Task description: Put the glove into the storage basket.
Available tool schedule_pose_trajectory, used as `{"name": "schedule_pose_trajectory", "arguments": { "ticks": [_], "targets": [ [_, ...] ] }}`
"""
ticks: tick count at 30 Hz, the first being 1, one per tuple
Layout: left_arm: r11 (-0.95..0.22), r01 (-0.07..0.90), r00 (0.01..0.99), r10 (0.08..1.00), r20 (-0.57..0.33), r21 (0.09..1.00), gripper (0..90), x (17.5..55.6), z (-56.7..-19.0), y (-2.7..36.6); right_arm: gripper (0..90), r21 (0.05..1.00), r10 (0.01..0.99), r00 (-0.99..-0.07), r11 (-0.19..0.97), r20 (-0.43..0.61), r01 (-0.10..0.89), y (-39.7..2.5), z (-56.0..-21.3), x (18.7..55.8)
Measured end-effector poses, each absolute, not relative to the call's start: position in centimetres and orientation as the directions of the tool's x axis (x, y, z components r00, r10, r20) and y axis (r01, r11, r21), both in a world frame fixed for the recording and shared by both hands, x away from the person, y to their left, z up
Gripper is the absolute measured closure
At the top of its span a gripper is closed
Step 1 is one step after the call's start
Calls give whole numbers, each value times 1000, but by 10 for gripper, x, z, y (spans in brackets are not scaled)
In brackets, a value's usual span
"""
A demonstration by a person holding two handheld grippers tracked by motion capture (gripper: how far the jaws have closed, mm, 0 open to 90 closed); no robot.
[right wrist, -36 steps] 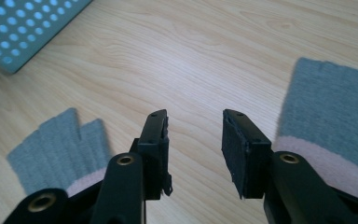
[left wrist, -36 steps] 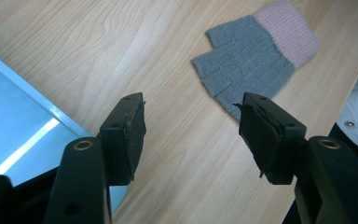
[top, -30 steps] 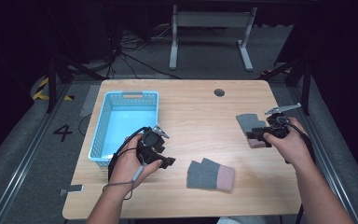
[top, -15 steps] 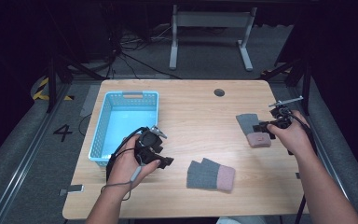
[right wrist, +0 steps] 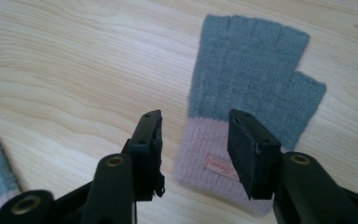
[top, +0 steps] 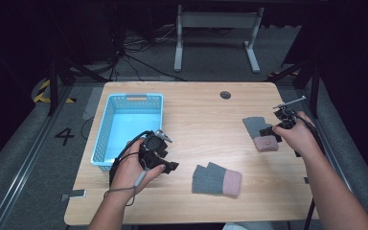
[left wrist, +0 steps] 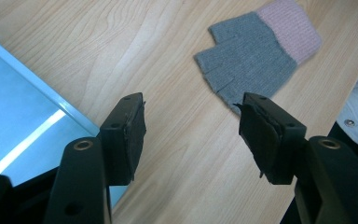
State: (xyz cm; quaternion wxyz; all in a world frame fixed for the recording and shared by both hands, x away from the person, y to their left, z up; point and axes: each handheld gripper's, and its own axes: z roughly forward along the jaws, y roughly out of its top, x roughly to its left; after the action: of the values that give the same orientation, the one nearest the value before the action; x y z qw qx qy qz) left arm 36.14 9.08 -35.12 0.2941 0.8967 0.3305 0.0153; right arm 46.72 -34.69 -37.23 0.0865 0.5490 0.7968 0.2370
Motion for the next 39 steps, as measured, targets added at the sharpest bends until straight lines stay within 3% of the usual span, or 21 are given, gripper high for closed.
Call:
{"name": "schedule_pose_trajectory", "arguments": {
  "ticks": [19, 39],
  "targets": [
    [-613, 583, 783, 599, -168, 534, 415, 361, -351, 92, 435, 436, 959, -268, 203, 93, 877, -352, -408, 489],
    [-623, 577, 790, 590, -167, 528, 412, 361, -353, 90, 390, 423, 967, -240, 181, 89, 888, -353, -425, 492]
  ]
}}
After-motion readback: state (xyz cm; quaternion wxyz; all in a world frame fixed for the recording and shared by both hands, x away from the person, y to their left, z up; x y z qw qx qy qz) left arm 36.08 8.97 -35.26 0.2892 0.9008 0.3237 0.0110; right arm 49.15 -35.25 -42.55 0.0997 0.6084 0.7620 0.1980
